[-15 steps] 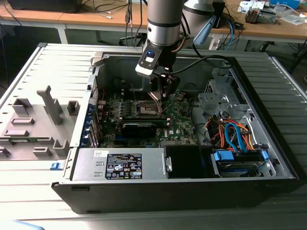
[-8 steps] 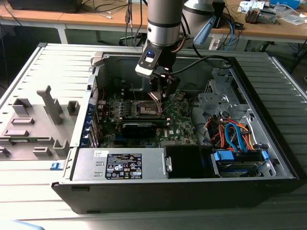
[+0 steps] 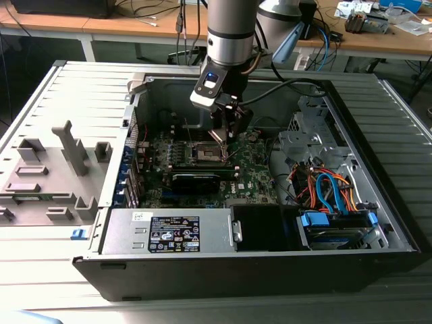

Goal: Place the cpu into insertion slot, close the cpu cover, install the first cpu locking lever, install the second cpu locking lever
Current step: 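Place the cpu into insertion slot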

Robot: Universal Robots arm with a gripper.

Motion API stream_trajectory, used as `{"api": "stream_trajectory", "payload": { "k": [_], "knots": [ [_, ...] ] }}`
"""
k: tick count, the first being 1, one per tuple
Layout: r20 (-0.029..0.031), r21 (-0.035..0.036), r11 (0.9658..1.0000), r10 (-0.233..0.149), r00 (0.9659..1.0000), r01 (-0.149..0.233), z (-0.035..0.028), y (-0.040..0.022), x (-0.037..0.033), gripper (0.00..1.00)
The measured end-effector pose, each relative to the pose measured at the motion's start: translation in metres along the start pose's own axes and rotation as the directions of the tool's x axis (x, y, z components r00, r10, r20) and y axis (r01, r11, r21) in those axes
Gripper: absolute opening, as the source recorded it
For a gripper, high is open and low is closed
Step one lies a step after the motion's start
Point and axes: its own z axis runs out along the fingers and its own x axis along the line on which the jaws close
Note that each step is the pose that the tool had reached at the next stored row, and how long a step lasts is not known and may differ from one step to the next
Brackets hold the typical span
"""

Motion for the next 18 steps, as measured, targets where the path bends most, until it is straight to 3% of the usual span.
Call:
{"api": "stream_trajectory", "payload": {
  "k": [18],
  "knots": [
    [0.0029, 0.0022, 0.9999, 0.010, 0.9999, -0.010, 0.0017, 0.0000, 0.0001, 0.55]
  ]
}}
